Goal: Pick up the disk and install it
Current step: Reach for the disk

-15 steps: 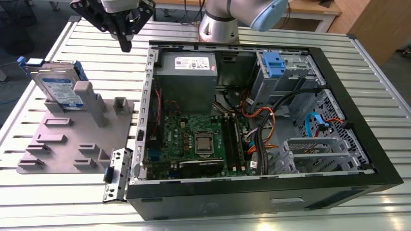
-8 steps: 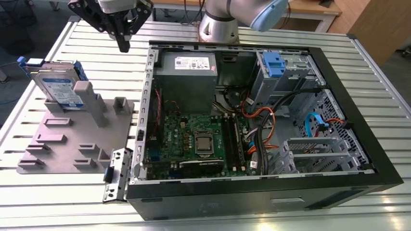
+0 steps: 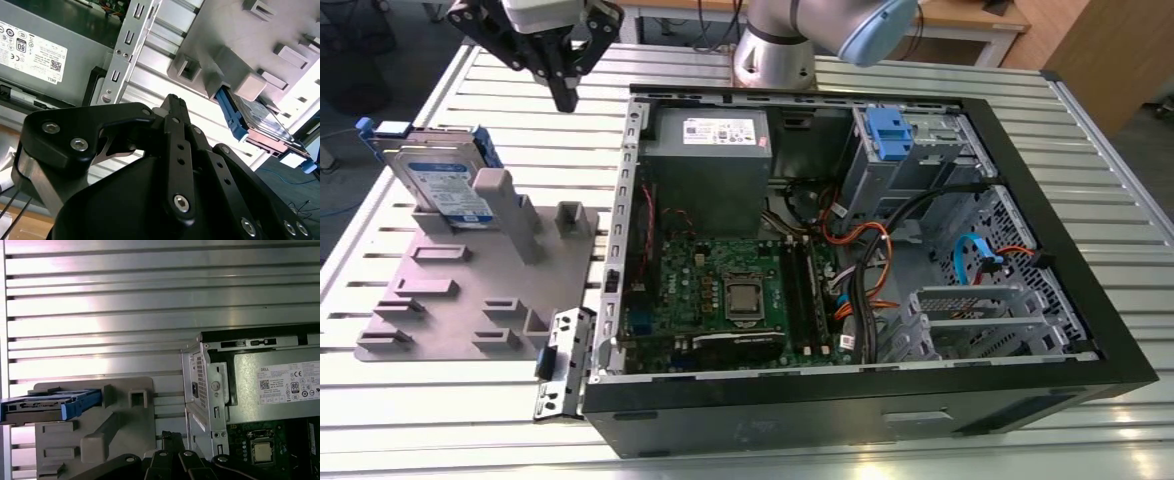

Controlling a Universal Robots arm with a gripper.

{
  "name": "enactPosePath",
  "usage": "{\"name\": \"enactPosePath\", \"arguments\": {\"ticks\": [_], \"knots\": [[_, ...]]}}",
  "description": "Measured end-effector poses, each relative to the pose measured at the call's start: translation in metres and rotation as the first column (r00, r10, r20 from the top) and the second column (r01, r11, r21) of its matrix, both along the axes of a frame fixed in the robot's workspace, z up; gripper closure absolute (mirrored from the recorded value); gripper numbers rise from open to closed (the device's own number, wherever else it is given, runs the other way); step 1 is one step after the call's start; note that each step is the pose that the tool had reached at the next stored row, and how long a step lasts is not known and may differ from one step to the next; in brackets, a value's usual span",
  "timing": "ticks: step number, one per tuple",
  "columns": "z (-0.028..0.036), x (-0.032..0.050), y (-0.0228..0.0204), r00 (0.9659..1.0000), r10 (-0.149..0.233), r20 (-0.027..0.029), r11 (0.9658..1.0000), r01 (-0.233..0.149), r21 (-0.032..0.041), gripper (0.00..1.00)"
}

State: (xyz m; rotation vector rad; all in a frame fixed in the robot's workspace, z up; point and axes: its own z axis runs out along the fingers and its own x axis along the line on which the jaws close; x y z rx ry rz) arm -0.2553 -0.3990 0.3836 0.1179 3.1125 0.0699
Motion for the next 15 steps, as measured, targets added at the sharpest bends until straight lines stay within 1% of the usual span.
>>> {"name": "enactPosePath", "arguments": {"ticks": [10,12,15], "knots": [[-0.0069,-0.0172,0.0001,1.0,0.0,0.0,1.0,0.0,0.0,0.89],[-0.0086,-0.0215,0.0002,1.0,0.0,0.0001,1.0,0.0,0.0001,0.89],[-0.0111,-0.0305,0.0006,1.0,0.0,0.0001,1.0,0.0,0.0001,0.89]]}}
